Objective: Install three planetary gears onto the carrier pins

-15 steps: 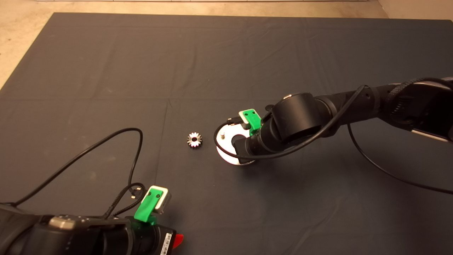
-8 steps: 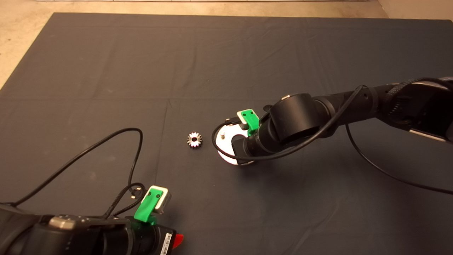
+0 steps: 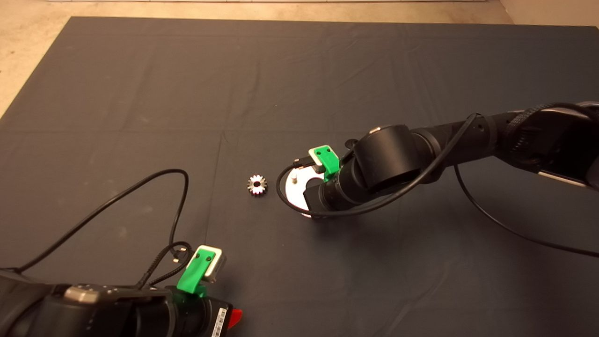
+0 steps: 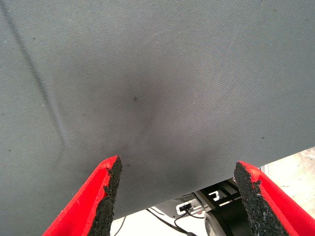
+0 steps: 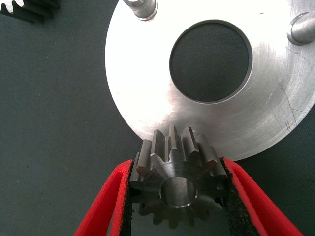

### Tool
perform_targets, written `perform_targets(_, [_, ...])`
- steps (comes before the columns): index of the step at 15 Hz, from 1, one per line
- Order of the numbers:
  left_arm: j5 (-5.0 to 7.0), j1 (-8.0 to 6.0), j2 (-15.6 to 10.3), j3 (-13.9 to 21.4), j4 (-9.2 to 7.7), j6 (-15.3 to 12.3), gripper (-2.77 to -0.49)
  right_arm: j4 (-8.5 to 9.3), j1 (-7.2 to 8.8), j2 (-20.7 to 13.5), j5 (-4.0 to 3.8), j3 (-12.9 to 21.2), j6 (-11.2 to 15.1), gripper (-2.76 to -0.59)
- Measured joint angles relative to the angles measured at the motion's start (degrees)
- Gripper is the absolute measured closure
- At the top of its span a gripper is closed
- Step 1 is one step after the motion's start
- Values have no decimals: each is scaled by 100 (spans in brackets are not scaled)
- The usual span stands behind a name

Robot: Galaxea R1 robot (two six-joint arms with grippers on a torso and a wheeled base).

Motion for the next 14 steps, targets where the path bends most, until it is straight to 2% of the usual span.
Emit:
perform_targets(8, [0, 0, -11, 0, 0, 0, -162, -85, -7, -2, -4, 21, -184, -107])
perform_targets(14, [0, 0, -22, 0, 0, 0, -162, -106, -71, -33, -4, 21, -228, -107])
